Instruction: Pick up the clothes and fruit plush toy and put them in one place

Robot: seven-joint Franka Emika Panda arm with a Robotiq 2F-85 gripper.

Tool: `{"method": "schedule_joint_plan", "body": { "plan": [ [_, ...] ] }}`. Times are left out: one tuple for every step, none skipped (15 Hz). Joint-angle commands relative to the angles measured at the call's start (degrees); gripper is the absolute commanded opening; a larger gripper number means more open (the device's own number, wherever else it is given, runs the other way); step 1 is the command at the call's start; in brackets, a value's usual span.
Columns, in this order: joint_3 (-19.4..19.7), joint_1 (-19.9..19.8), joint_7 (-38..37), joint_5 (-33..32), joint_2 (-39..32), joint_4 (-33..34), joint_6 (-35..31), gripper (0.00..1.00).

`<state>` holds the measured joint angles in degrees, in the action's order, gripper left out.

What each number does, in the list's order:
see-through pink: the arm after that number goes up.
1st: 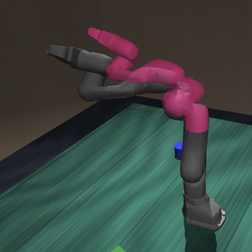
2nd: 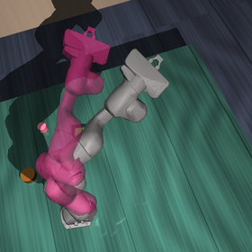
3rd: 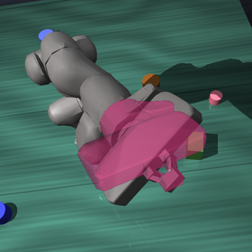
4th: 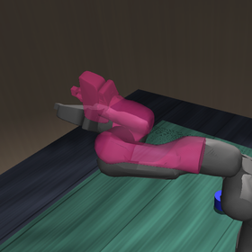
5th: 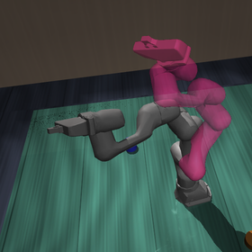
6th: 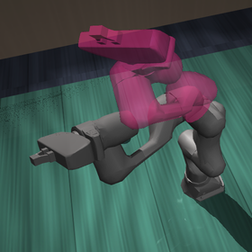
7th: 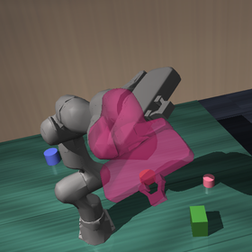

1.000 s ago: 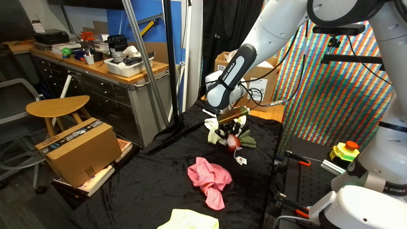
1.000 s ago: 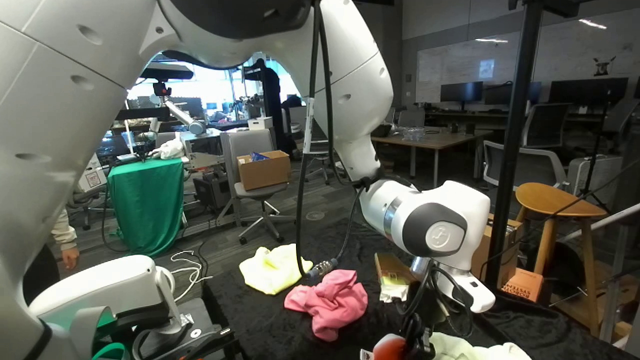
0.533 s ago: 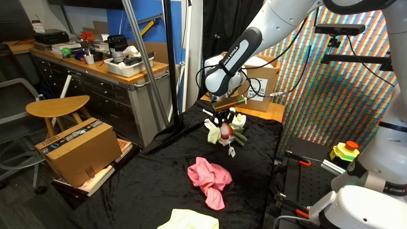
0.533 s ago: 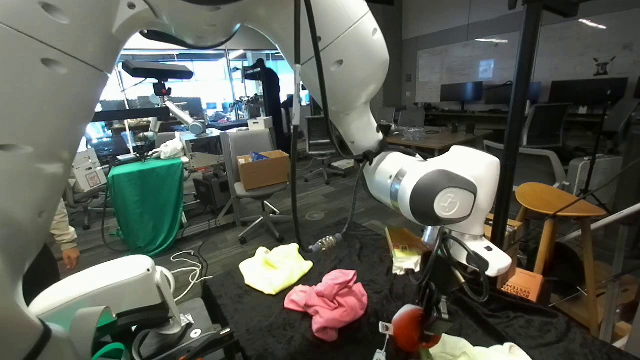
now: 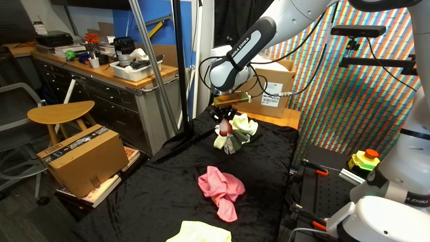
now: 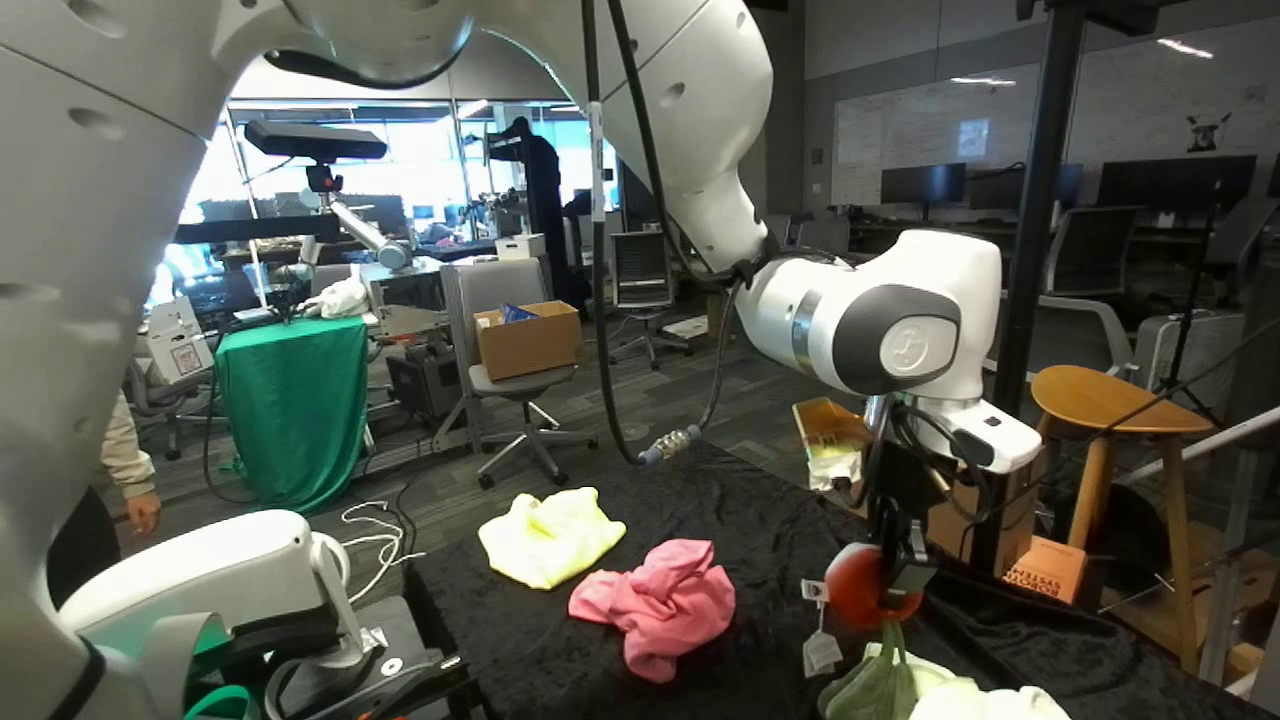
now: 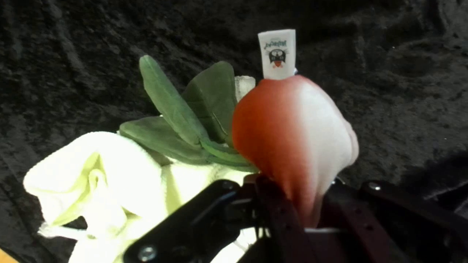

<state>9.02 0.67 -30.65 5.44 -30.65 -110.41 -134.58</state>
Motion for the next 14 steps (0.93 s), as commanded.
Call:
{"method": "schedule_joint_plan", "body": {
  "plan": [
    [-0.9, 0.2, -1.2, 1.5, -1.4, 4.2, -1.2, 0.11],
    [-0.9, 0.4, -1.7, 1.4, -1.4, 4.8, -1.8, 0.11],
    [-0.8, 0.5, -2.5, 1.4, -1.5, 5.3, -2.3, 0.11],
    [-0.6, 0.6, -3.4, 1.3, -1.5, 5.6, -2.8, 0.11],
    [-0.4, 0.7, -4.7, 1.2, -1.8, 6.1, -3.5, 0.11],
    [-0.1, 0.9, -5.9, 0.9, -1.9, 6.3, -4.0, 0.11],
    [-0.2, 0.6, -6.6, 1.3, -1.9, 6.6, -4.2, 0.11],
    [0.1, 0.6, -7.7, 1.1, -2.1, 6.8, -4.7, 0.11],
    [0.1, 0.3, -8.4, 1.3, -2.0, 7.0, -4.9, 0.11],
    [0.4, 0.3, -9.5, 1.3, -1.9, 7.1, -5.4, 0.11],
    [0.3, 0.0, -9.8, 1.5, -1.7, 7.0, -6.0, 0.11],
    [0.7, 0.1, -11.0, 1.3, -1.5, 7.0, -6.5, 0.11],
    [0.8, 0.0, -11.5, 1.3, -1.2, 6.9, -7.1, 0.11],
    [1.3, 0.2, -12.6, 0.8, -0.9, 6.8, -7.7, 0.11]
  ]
}}
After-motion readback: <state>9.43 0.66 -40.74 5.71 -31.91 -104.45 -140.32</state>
